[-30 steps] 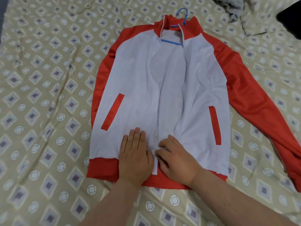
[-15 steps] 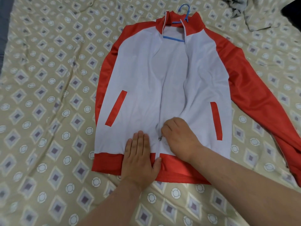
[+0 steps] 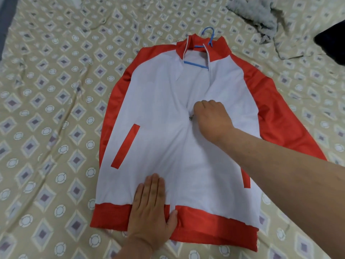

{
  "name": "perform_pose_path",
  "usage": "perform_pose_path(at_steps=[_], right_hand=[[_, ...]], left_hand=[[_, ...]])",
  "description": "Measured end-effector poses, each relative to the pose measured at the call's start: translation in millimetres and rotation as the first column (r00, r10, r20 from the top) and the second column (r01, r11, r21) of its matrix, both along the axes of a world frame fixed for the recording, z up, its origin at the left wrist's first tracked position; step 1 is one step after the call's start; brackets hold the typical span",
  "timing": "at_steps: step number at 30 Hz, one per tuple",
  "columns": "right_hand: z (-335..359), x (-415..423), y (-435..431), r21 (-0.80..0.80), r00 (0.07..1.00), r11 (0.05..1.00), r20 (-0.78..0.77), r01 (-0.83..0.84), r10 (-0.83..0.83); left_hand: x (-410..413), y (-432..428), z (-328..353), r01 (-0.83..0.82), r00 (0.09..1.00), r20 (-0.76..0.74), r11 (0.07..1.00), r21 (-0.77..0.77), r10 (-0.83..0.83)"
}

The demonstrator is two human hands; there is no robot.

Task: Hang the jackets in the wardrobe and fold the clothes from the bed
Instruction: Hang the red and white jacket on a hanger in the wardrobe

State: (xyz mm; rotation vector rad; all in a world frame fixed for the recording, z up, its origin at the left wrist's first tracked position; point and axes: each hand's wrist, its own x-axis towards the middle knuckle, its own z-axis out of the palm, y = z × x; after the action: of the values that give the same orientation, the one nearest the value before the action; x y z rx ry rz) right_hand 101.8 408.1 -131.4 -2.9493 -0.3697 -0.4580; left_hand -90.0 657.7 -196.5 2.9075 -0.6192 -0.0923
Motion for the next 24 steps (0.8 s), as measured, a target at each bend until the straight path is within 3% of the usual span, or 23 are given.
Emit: perform_pose_path(at_steps=[3,6,11,14,17,19,21,24], right_hand=[[-17.0,4.0,-7.4,0.019,0.999,0.999,-0.039,0.030,-0.029],[-43.3,-4.3,-11.3,0.099,0.978,0.988,-0.187,0.116,-0.096],[-67.8,-15.4,-11.9,0.246,0.976,0.948,-0.127,0.202,-0.175],[-70.2,-13.9,-11.4,0.263,0.964,0.933,-0.164,0.247,-0.209],[-72.1,-13.3,-11.1,0.269,0.960,0.928,-0.184,0.258,-0.213],[-72.3,-12.5,-11.8,0.269,0.959,0.928,-0.193,0.256,-0.209],[-72.5,-12.0,-13.1,0.266,0.960,0.931,-0.193,0.250,-0.203],[-72.7,-10.0,-13.9,0.262,0.966,0.937,-0.179,0.229,-0.186]], left_hand=[[1.1,-1.7,-0.7,-0.019,1.000,-0.014,1.000,-0.014,0.019],[0.7,-4.9,-4.4,-0.051,0.999,0.013,0.998,-0.035,0.051],[6.1,-7.5,-5.1,-0.092,0.993,0.073,0.995,-0.045,0.095],[19.6,-19.2,17.2,-0.118,0.991,-0.064,0.993,-0.015,0.117],[78.4,-44.0,51.5,-0.258,0.947,-0.199,0.966,-0.003,0.253],[129.6,-65.5,60.8,-0.295,0.944,-0.182,0.952,-0.084,0.276],[181.1,-85.1,51.5,-0.251,0.967,-0.080,0.953,-0.171,0.240],[227.7,-102.7,31.3,-0.166,0.977,-0.155,0.979,-0.122,0.147]])
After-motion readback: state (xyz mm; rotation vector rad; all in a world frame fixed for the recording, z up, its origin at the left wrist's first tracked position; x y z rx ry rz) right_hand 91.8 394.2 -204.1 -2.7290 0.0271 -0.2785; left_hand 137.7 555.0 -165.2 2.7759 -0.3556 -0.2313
